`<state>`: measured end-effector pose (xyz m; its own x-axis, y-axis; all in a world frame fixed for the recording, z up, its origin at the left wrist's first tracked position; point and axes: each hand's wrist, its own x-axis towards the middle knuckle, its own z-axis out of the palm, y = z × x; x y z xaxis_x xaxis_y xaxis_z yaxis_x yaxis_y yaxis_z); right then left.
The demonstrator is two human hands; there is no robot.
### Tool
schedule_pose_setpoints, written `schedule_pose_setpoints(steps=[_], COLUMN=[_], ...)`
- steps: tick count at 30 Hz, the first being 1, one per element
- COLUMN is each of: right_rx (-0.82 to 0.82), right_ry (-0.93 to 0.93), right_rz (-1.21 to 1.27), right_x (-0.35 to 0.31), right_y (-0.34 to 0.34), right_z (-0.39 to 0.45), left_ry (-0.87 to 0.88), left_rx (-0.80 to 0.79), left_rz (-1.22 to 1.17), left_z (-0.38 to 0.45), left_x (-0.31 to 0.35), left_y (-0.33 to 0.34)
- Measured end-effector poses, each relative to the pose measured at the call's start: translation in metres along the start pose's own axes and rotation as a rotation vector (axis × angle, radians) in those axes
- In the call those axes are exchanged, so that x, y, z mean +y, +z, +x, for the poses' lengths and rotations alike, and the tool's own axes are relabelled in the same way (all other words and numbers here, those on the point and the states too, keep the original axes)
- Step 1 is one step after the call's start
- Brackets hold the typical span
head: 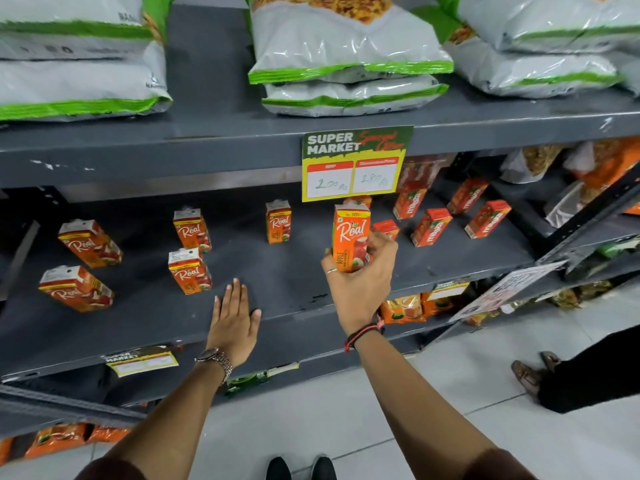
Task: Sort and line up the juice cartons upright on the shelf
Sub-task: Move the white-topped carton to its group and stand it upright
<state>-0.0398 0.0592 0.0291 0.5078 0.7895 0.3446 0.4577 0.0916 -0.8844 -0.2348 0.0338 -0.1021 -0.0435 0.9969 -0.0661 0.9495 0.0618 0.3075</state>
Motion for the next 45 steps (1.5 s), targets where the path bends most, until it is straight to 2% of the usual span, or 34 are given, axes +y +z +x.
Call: schedule_pose_setpoints(steps=[4, 9, 13, 17, 24, 35, 42, 45], right_rx=[-0.013, -0.086, -0.205, -0.328, -0.392, -0.452, -0.628, -0.561], right_ry=[-0.031, 0.016, 0.066, 0.088, 0.145, 0.152, 0.162, 0.096], right_rz=[0.016, 0.021, 0.007, 0.007, 0.006, 0.009, 0.061, 0.084], right_x=[-0.001, 0.012, 0.026, 0.043, 0.054, 0.061, 0.077, 0.086], right_y=[-0.006, -0.002, 0.022, 0.055, 0.100, 0.104, 0.088, 0.071], right_z=[0.003, -0.002, -0.011, -0.023, -0.034, -0.035, -0.029, -0.043], left_ry=[-0.004, -0.051, -0.137, -0.139, -0.139, -0.144, -0.087, -0.106], left_rx=[-0.012, 0.010, 0.130, 0.132, 0.132, 0.145, 0.136, 0.184], left_rz=[0.014, -0.001, -0.016, 0.010, 0.049, 0.053, 0.022, -0.023], left_z=[0.001, -0.010, -0.027, -0.031, -0.030, -0.029, -0.035, -0.056], left_x=[0.003, 0.007, 0.002, -0.005, -0.006, -0.006, -0.012, -0.026], left_y=[-0.001, 0.001, 0.007, 0.009, 0.009, 0.014, 0.014, 0.011])
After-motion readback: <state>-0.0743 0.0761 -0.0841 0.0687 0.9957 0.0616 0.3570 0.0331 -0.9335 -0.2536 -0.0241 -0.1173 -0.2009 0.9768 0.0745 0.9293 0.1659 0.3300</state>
